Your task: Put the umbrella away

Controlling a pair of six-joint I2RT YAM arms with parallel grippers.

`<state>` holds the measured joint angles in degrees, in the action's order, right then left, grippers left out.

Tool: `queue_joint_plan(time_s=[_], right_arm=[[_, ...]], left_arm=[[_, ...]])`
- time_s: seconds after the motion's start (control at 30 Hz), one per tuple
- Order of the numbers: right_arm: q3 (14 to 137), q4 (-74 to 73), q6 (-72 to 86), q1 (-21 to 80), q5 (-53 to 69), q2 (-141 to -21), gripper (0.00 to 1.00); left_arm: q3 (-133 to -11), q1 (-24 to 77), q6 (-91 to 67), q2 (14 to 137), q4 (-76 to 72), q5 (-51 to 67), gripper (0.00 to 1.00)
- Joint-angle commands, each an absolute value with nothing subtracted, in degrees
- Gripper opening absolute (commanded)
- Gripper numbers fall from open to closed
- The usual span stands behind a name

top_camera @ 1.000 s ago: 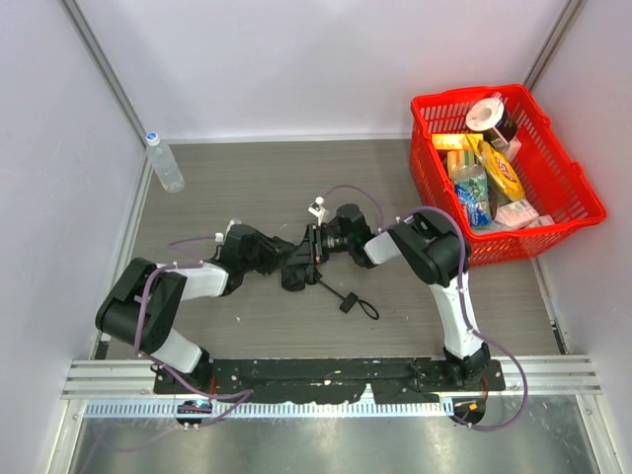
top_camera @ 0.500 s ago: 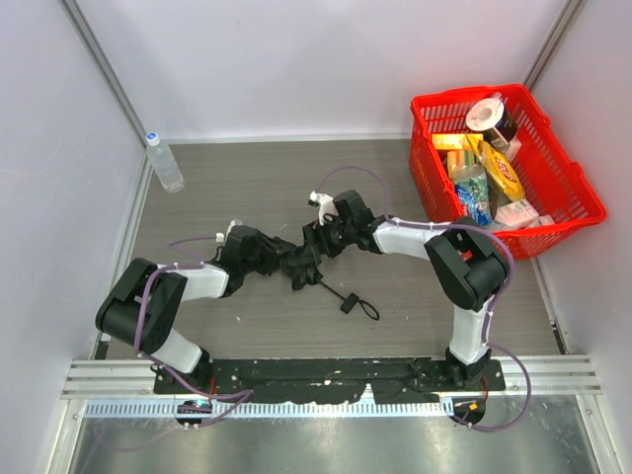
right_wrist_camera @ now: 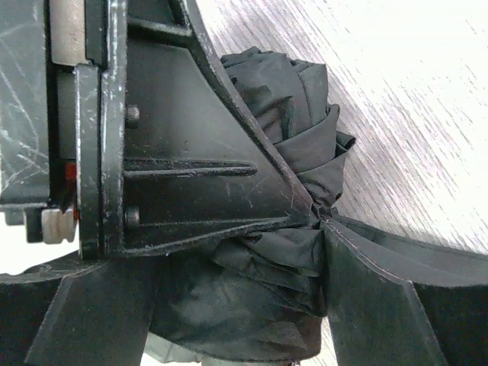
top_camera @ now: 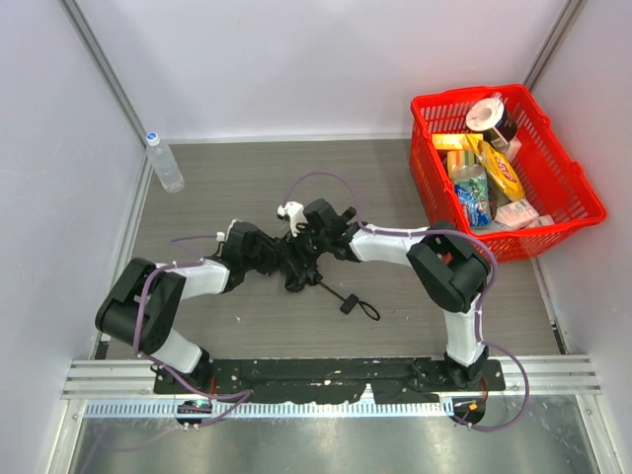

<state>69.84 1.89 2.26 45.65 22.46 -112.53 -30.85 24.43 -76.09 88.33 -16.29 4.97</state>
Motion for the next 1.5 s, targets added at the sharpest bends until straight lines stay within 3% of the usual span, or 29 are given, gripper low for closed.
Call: queue_joint_plan(time_s=[0.0, 0.33, 0.4, 0.47, 0.5, 0.6, 0.7, 0.73, 0.8, 0.9, 0.97, 1.0, 1.07, 1.27, 1.47], right_arm=[[68.0, 4.0, 0.4, 49.7, 11.9, -112.7, 0.79], [61.1, 7.8, -10.9, 58.0, -12.7, -111.8, 0.72], [61.5, 8.3, -11.3, 58.8, -18.0, -113.6, 0.63], [61.3, 9.4, -10.8, 58.9, -19.5, -115.0, 0.47], [60.8, 10.7, -10.5, 58.8, -19.2, -115.6, 0.29], [61.3, 11.4, -8.9, 58.4, -15.7, -117.2, 0.01], [60.3, 13.2, -5.7, 55.6, -3.6, -118.6, 0.01], [60.1, 13.3, -4.9, 54.9, 4.1, -118.9, 0.01], [58.1, 17.4, -0.6, 52.0, 14.1, -118.7, 0.01], [56.3, 18.5, 2.7, 47.2, 23.4, -119.5, 0.01], [56.1, 18.1, 3.5, 45.0, 29.3, -120.2, 0.01], [56.0, 18.7, 4.6, 43.7, 32.9, -120.8, 0.01], [56.3, 19.9, 7.1, 41.8, 38.8, -122.2, 0.01], [58.8, 26.7, 16.6, 38.1, 53.3, -127.4, 0.01], [61.4, 28.3, 20.6, 37.2, 57.4, -130.4, 0.01]], left_arm=[[-30.3, 25.2, -73.6, 92.2, 5.4, 4.7, 0.0], [-35.2, 25.2, -76.1, 94.9, 15.4, 3.6, 0.0], [-35.8, 25.2, -76.7, 94.9, 17.1, 3.3, 0.0], [-35.6, 25.2, -77.4, 94.4, 17.5, 3.2, 0.0], [-35.6, 25.3, -77.6, 94.3, 17.7, 3.2, 0.0], [-34.4, 25.2, -78.1, 92.9, 16.2, 3.6, 0.0], [-33.4, 25.2, -77.3, 91.5, 13.9, 4.0, 0.0], [-33.1, 25.2, -76.6, 90.8, 12.9, 3.9, 0.07], [-31.9, 25.1, -75.3, 89.0, 10.5, 3.3, 0.31], [-29.3, 24.6, -73.7, 85.4, 5.5, 2.3, 0.61], [-28.4, 24.1, -72.5, 83.9, 4.1, 1.8, 0.7], [-28.5, 23.8, -71.8, 83.7, 4.3, 1.6, 0.82], [-28.7, 23.5, -70.3, 84.0, 4.5, 1.8, 0.88], [-29.0, 23.5, -69.1, 88.5, 1.9, 4.0, 0.87], [-29.3, 23.9, -68.5, 90.7, 0.4, 3.8, 0.77]])
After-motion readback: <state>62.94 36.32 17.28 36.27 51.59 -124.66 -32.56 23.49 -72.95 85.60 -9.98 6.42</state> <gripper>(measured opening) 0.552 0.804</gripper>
